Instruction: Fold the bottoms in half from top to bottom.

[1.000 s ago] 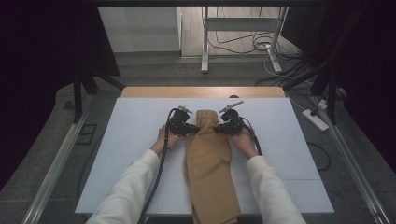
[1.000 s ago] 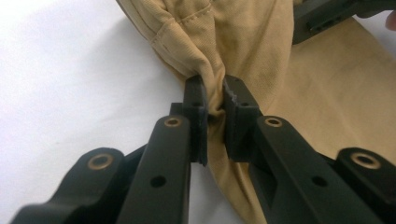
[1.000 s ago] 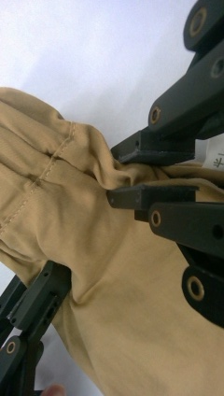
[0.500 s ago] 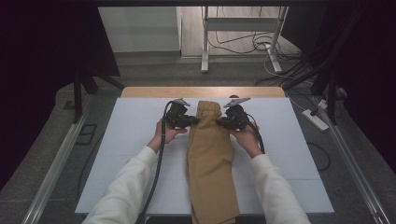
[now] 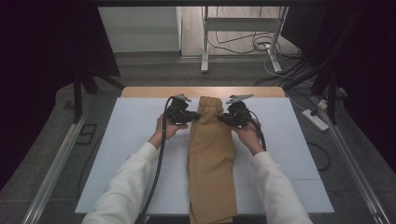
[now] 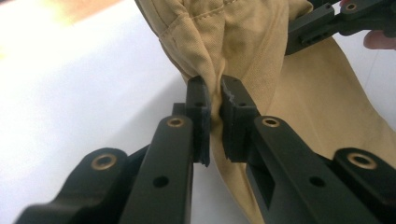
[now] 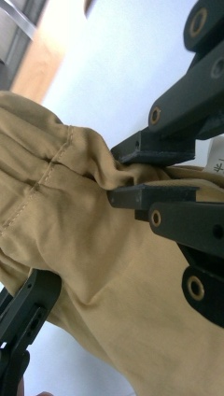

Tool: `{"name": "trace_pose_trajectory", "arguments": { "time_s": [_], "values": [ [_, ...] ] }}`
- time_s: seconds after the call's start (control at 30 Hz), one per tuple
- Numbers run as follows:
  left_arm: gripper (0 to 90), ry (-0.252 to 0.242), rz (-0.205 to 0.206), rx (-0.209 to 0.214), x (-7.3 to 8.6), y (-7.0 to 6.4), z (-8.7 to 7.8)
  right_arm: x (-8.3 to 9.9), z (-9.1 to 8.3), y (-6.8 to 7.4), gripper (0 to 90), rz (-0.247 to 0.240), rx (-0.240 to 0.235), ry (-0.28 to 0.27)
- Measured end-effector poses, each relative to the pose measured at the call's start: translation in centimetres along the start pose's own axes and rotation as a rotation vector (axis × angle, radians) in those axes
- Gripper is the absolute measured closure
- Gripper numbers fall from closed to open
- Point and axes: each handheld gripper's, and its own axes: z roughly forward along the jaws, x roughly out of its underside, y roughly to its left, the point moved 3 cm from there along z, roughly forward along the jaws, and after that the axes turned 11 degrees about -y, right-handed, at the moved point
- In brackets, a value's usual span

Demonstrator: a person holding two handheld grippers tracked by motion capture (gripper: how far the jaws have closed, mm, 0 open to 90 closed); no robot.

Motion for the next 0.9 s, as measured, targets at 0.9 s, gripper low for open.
{"name": "trace_pose_trajectory", "arguments": {
  "time_s": [0.9],
  "values": [
    [82.5,-0.055,0.008,0.011,-0.4,-0.8,-0.7,-0.4,-1.3,0.0,79.4,-0.017,0.006,-0.064]
  ]
}}
